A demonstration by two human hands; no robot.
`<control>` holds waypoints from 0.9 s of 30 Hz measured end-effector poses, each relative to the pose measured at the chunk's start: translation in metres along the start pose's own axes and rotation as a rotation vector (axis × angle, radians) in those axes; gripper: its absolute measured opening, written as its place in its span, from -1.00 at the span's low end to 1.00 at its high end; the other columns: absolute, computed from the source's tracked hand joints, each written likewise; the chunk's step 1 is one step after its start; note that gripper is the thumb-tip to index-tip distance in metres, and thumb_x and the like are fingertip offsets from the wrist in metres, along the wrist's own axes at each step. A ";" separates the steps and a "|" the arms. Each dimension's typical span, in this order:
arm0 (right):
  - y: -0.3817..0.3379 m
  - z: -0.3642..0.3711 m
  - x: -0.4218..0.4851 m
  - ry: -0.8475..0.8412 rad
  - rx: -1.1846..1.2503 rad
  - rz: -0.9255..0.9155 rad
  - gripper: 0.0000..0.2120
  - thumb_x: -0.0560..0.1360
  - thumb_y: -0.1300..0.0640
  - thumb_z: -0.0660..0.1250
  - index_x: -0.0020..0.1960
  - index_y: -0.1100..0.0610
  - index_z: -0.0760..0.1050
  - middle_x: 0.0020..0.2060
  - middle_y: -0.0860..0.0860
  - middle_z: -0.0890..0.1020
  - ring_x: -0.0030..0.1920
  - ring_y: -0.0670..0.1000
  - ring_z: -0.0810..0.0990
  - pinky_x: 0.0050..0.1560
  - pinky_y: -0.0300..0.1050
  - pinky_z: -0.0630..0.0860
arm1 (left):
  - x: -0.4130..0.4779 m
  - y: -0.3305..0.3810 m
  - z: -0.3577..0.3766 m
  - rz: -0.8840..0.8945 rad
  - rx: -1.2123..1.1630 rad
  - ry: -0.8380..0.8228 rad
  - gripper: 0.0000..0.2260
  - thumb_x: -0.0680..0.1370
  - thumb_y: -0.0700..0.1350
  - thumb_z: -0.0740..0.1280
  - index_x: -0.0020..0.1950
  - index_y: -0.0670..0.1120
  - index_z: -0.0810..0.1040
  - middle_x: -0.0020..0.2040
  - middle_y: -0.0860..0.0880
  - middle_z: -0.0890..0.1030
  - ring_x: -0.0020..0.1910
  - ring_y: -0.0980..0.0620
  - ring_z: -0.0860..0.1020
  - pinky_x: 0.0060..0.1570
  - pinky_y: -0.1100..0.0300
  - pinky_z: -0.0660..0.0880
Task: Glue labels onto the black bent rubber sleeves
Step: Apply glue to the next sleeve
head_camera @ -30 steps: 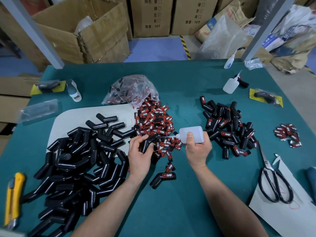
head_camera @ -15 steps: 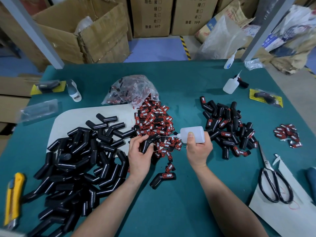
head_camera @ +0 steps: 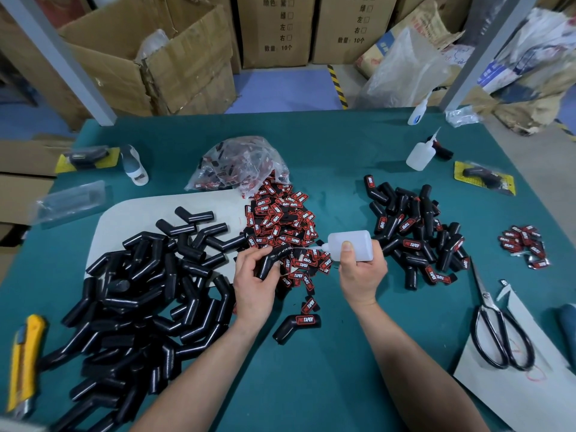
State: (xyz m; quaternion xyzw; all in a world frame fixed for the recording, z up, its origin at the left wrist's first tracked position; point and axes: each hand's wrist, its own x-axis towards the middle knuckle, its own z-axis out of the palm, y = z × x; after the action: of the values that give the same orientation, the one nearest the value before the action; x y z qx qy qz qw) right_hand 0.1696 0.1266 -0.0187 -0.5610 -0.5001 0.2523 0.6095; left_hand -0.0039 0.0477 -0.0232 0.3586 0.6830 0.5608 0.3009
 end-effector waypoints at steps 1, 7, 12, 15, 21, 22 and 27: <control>0.000 0.000 0.000 0.001 0.002 0.000 -0.70 0.39 -0.12 0.35 -0.26 0.10 0.39 -0.44 -0.20 0.45 -0.41 -0.25 0.48 -0.39 -0.42 0.34 | 0.000 0.000 0.000 0.004 0.002 0.003 -0.60 0.53 -0.24 0.50 0.11 0.28 0.61 0.20 0.13 0.54 0.27 0.16 0.53 0.30 0.05 0.53; -0.003 0.000 -0.001 -0.002 -0.011 -0.012 -0.72 0.38 -0.11 0.34 -0.26 0.08 0.38 -0.46 -0.21 0.44 -0.39 -0.29 0.49 -0.37 -0.48 0.32 | 0.000 0.002 0.001 0.012 0.012 0.012 -0.59 0.52 -0.27 0.50 0.11 0.26 0.60 0.20 0.09 0.55 0.28 0.13 0.53 0.37 -0.07 0.48; -0.005 -0.001 -0.001 -0.010 -0.001 -0.015 -0.73 0.38 -0.10 0.34 -0.26 0.07 0.38 -0.45 -0.21 0.44 -0.39 -0.29 0.49 -0.37 -0.48 0.32 | -0.001 0.004 0.000 0.013 0.023 0.011 -0.60 0.53 -0.24 0.49 0.11 0.28 0.59 0.21 0.09 0.54 0.29 0.19 0.51 0.40 0.03 0.45; -0.007 -0.001 -0.001 -0.012 0.005 -0.023 -0.74 0.38 -0.09 0.34 -0.26 0.08 0.38 -0.44 -0.23 0.44 -0.39 -0.31 0.49 -0.37 -0.50 0.32 | 0.000 0.005 0.000 0.008 0.017 0.009 -0.61 0.54 -0.24 0.49 0.12 0.26 0.59 0.21 0.09 0.55 0.30 0.17 0.51 0.39 0.05 0.46; -0.007 -0.001 -0.001 -0.021 0.006 -0.029 -0.72 0.39 -0.09 0.34 -0.26 0.11 0.39 -0.43 -0.23 0.44 -0.39 -0.31 0.49 -0.38 -0.50 0.31 | 0.000 0.004 -0.001 0.004 0.007 0.019 -0.62 0.54 -0.24 0.49 0.12 0.25 0.58 0.20 0.13 0.55 0.30 0.16 0.52 0.39 0.07 0.46; -0.007 -0.001 -0.001 -0.021 0.006 -0.028 -0.72 0.39 -0.09 0.34 -0.25 0.11 0.39 -0.43 -0.22 0.44 -0.39 -0.30 0.50 -0.38 -0.50 0.31 | 0.000 0.004 0.000 0.004 0.007 0.021 -0.62 0.53 -0.24 0.49 0.12 0.24 0.58 0.20 0.13 0.56 0.29 0.15 0.52 0.39 0.06 0.46; -0.007 0.000 -0.001 -0.030 0.002 -0.025 -0.71 0.39 -0.09 0.34 -0.25 0.12 0.39 -0.43 -0.22 0.44 -0.39 -0.29 0.50 -0.39 -0.49 0.31 | 0.000 0.001 0.000 0.011 0.005 0.019 -0.62 0.53 -0.24 0.49 0.09 0.26 0.57 0.18 0.13 0.55 0.27 0.14 0.53 0.29 0.27 0.45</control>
State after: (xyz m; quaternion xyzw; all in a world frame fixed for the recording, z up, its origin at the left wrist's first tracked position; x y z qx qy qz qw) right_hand 0.1678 0.1237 -0.0121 -0.5504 -0.5157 0.2536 0.6056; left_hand -0.0037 0.0480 -0.0222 0.3580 0.6852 0.5639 0.2904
